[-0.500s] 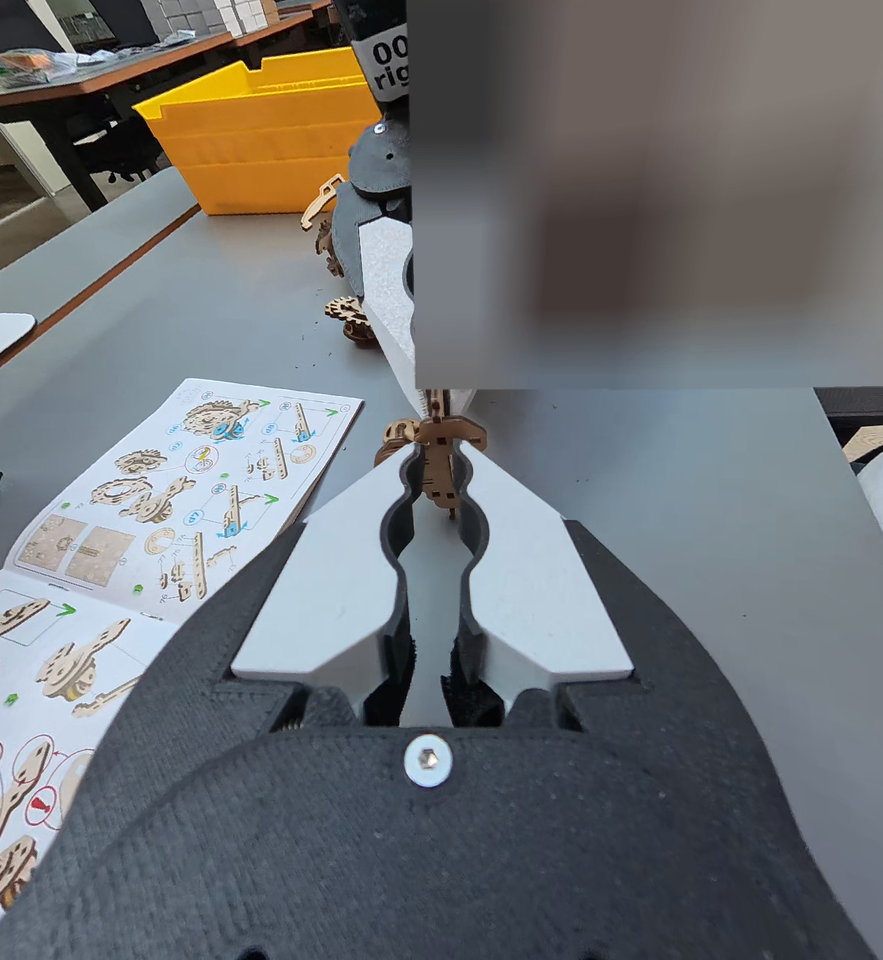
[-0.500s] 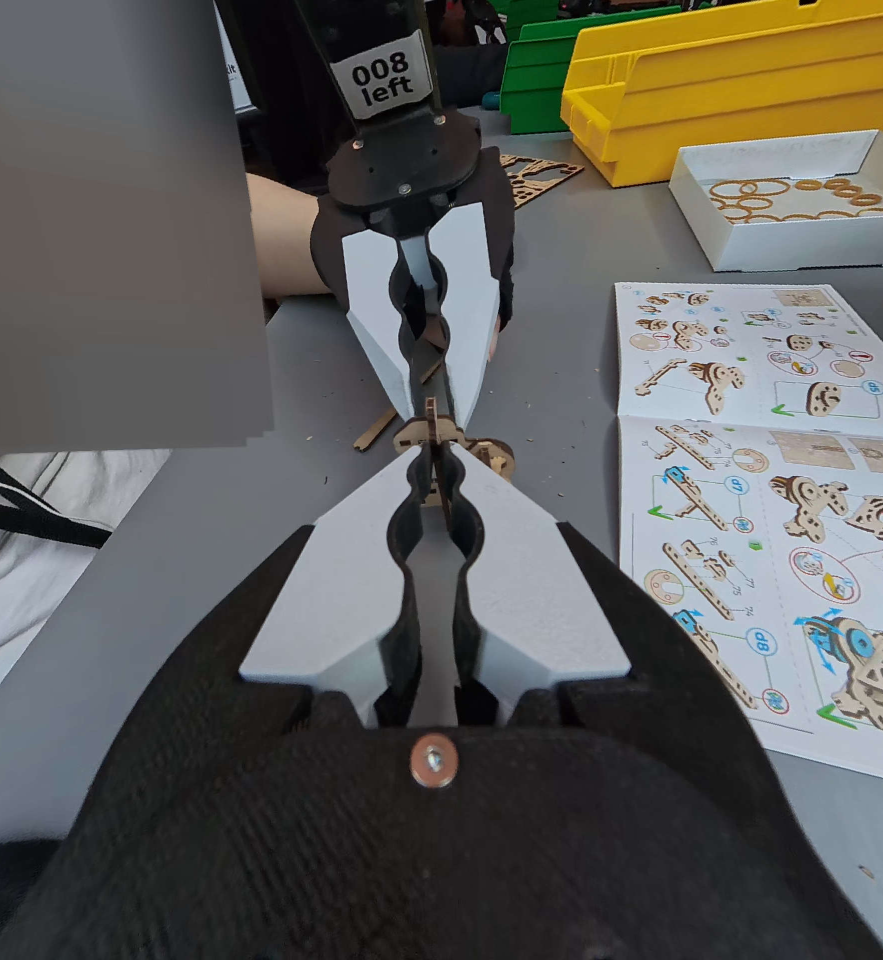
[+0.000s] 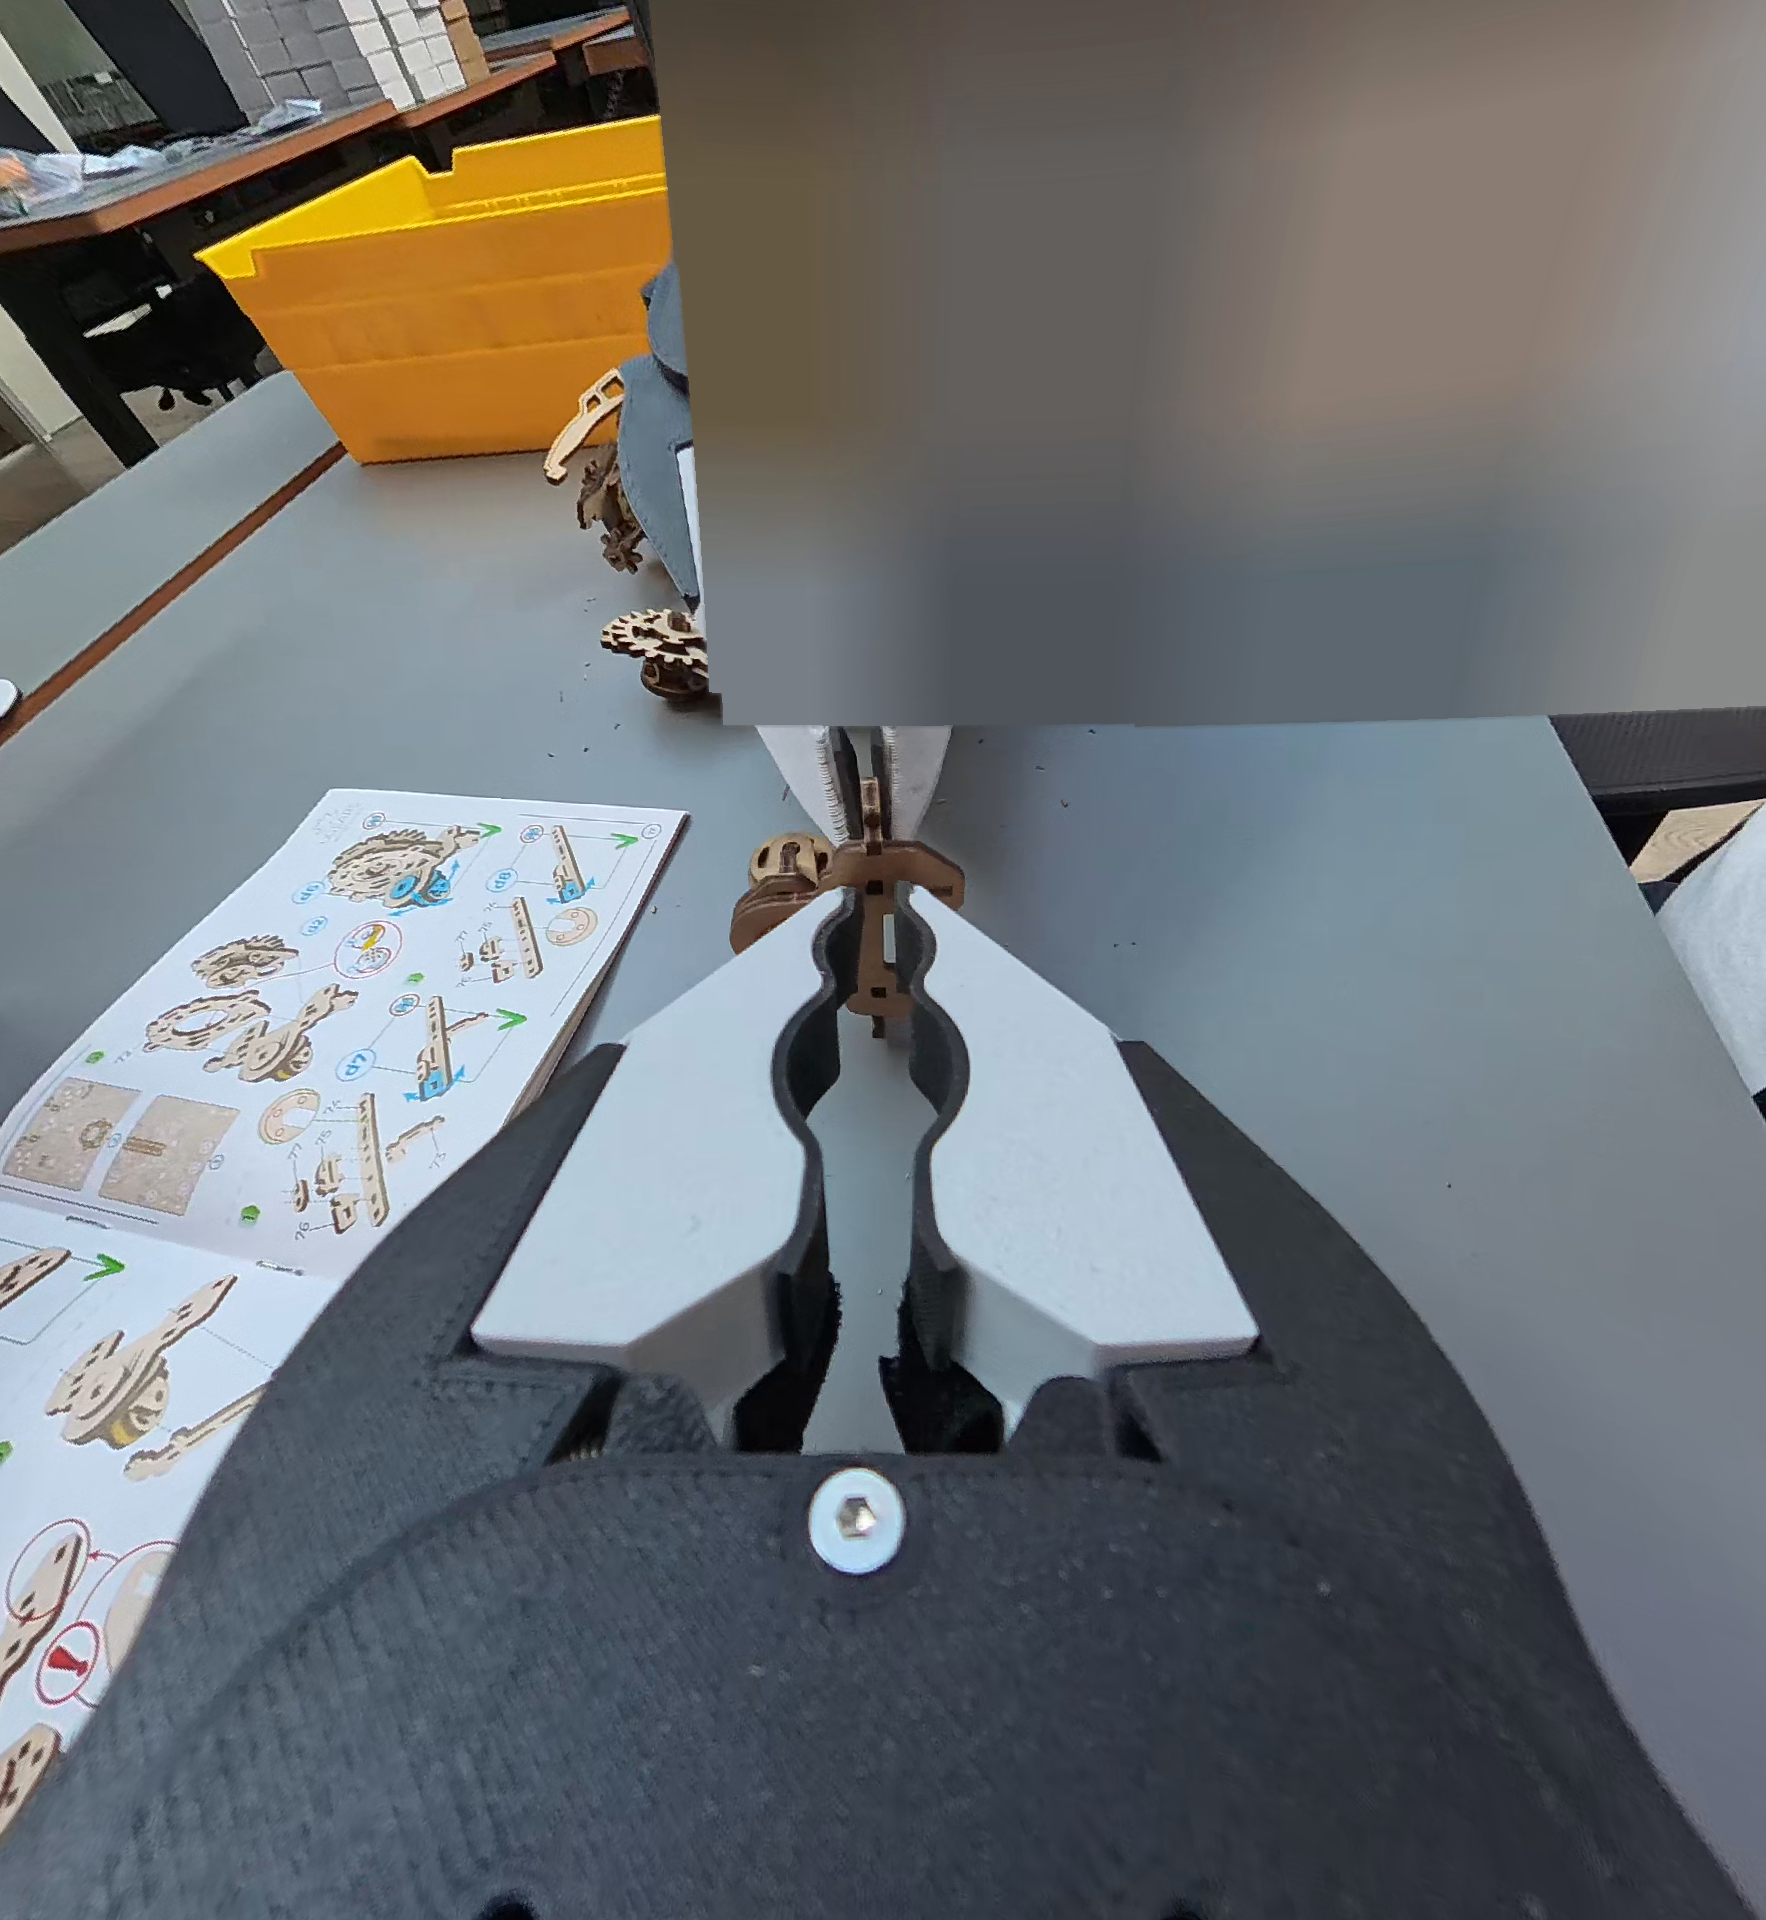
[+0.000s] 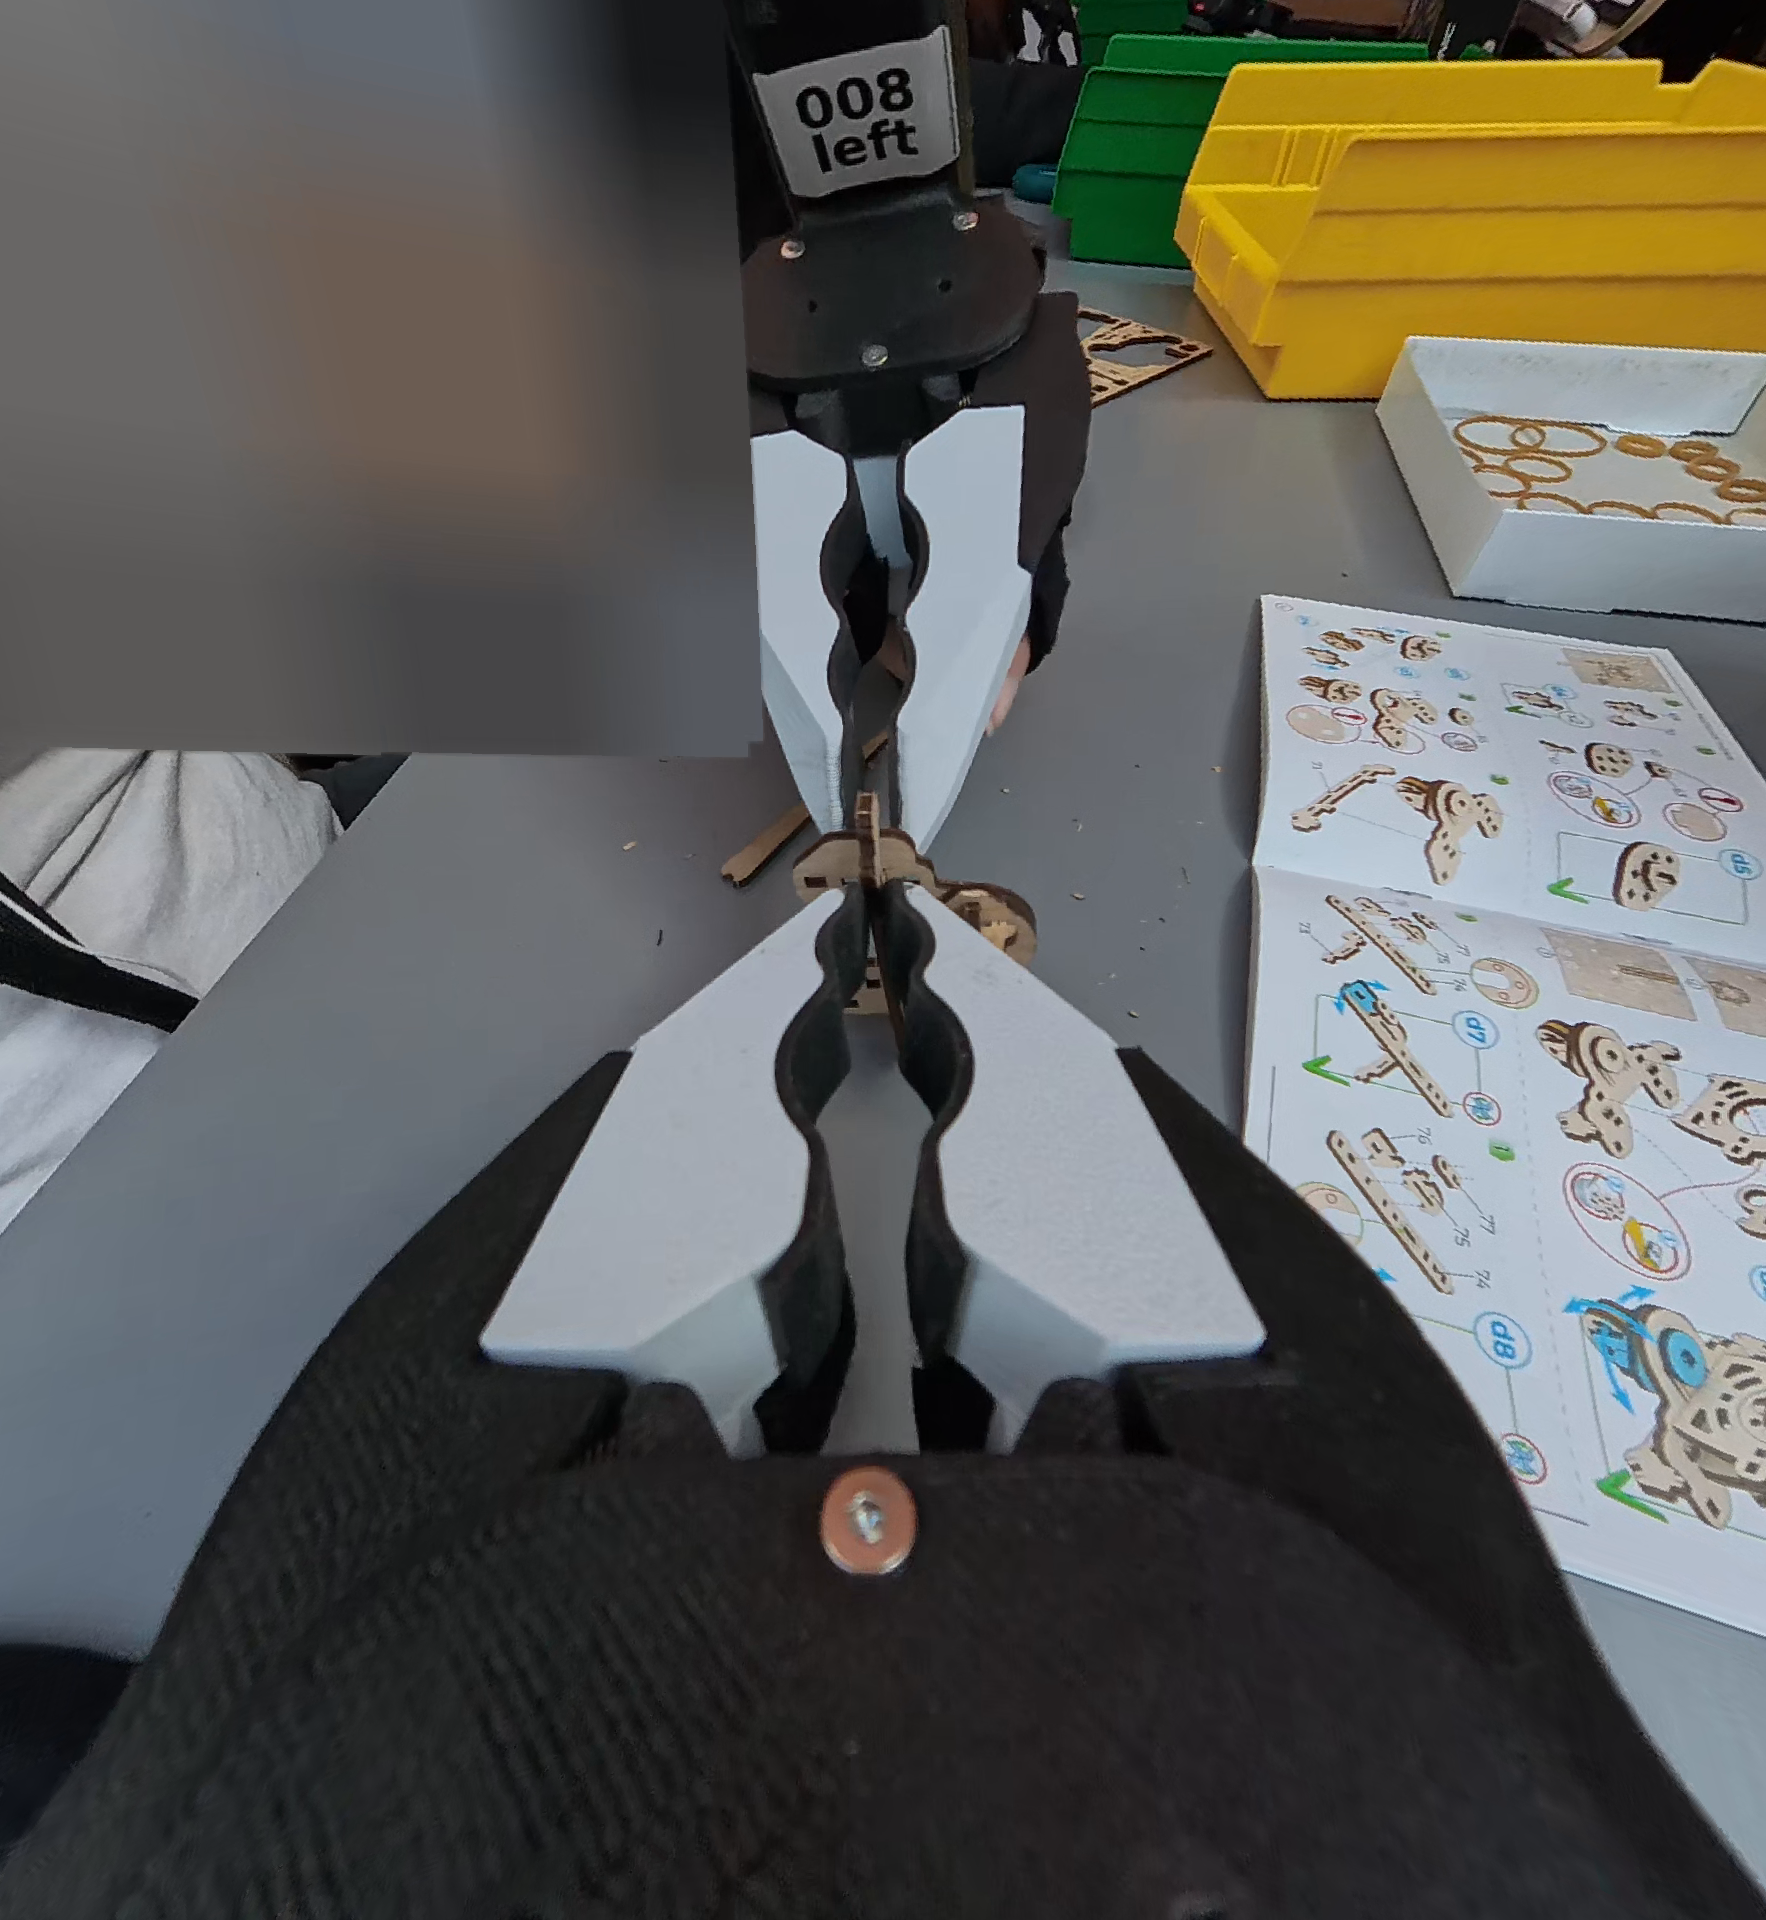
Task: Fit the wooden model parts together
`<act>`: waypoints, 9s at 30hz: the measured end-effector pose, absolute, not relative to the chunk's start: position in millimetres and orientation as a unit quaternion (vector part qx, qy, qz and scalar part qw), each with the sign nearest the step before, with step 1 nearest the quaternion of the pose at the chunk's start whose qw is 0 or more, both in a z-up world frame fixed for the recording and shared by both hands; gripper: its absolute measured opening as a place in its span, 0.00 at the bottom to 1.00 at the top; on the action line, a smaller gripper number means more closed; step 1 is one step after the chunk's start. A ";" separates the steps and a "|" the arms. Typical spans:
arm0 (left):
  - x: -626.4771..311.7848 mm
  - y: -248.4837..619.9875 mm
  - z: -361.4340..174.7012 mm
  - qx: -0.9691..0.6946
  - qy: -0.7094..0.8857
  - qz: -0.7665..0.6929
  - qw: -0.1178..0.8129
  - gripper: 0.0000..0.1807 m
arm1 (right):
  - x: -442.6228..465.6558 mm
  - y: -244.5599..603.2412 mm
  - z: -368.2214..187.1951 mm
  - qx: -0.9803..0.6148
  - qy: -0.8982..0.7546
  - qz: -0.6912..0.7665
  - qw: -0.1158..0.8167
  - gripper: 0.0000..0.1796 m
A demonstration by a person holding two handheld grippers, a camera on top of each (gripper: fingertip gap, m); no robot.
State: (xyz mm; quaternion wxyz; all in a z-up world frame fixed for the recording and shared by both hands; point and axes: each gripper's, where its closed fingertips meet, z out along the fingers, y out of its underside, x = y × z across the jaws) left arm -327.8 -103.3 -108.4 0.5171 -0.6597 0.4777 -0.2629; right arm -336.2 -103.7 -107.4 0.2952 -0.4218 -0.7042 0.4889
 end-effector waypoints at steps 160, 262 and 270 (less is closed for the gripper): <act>-343.3 -92.8 -147.0 -0.684 0.530 -0.070 0.497 0.09 | -293.5 -82.5 -147.7 -0.458 -0.807 0.265 0.260 0.08; -313.5 -106.3 -54.5 -0.641 0.320 -0.369 0.592 0.07 | -333.4 -107.4 -40.9 -0.476 -0.545 0.634 0.274 0.06; -316.1 -101.4 -57.2 -0.655 0.290 -0.397 0.573 0.06 | -334.0 -99.3 -38.0 -0.499 -0.470 0.704 0.185 0.09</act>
